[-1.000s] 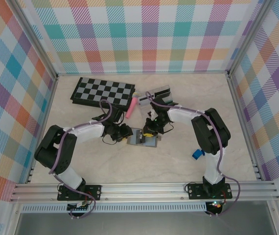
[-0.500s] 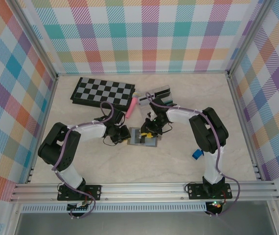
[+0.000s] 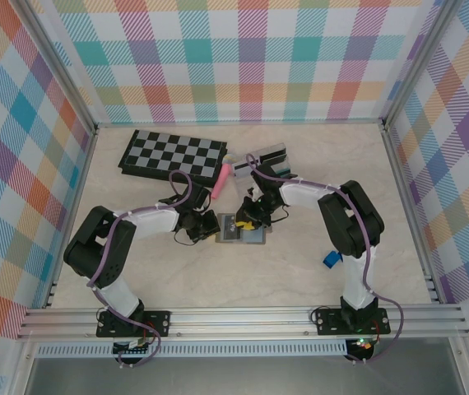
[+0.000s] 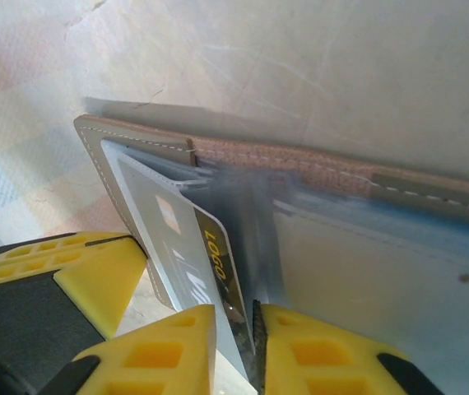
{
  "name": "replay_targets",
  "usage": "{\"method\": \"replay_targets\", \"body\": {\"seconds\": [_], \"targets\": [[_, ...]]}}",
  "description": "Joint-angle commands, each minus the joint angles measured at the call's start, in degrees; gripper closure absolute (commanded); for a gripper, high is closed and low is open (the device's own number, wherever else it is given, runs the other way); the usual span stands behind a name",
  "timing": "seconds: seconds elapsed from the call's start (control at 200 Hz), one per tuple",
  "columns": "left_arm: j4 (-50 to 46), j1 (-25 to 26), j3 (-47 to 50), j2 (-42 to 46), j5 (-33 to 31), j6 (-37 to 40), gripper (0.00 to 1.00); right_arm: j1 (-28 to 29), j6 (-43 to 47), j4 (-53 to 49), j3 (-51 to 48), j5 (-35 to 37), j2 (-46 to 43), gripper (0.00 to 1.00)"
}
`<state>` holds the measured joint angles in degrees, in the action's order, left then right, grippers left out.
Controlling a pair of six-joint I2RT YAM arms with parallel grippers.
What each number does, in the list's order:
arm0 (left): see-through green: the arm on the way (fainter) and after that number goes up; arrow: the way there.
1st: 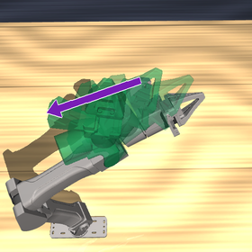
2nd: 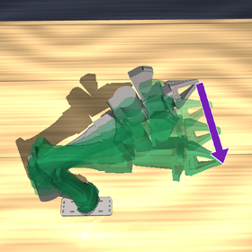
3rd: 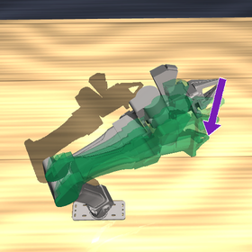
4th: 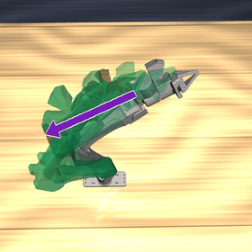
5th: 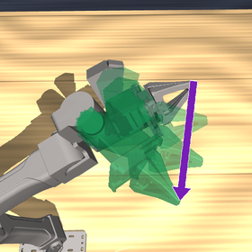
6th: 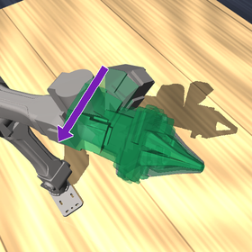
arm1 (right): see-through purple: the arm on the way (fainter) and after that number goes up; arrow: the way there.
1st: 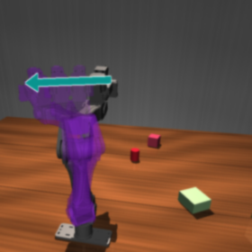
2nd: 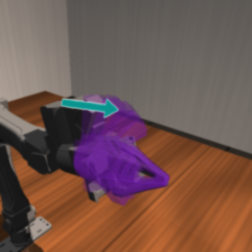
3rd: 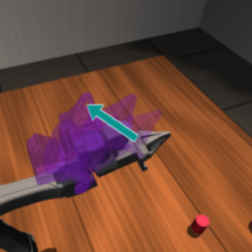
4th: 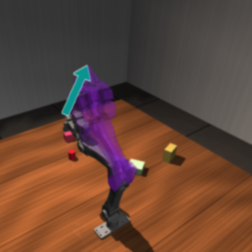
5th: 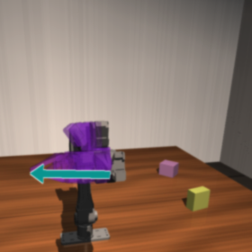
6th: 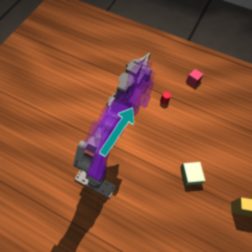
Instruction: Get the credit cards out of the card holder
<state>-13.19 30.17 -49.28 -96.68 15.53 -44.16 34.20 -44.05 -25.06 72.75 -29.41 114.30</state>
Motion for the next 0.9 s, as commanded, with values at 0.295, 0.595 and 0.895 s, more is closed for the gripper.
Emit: {"method": "replay_targets", "body": {"seconds": [0.295, 0.595, 0.895], "targets": [[-4.6, 1.0, 2.1, -0.5, -3.4, -0.5, 0.9, -0.2, 5.2, -6.1, -1.2, 4.3, -4.5, 0.92], [-4.9, 1.0, 1.9, 0.4, -3.3, -0.4, 0.9, -1.2, 7.3, -8.5, -2.3, 5.5, -7.3, 0.94], [-6.4, 0.9, -1.1, 7.3, -2.0, -0.4, 0.79, -2.9, 10.5, -8.2, -5.4, 6.7, -15.4, 1.0]]}}
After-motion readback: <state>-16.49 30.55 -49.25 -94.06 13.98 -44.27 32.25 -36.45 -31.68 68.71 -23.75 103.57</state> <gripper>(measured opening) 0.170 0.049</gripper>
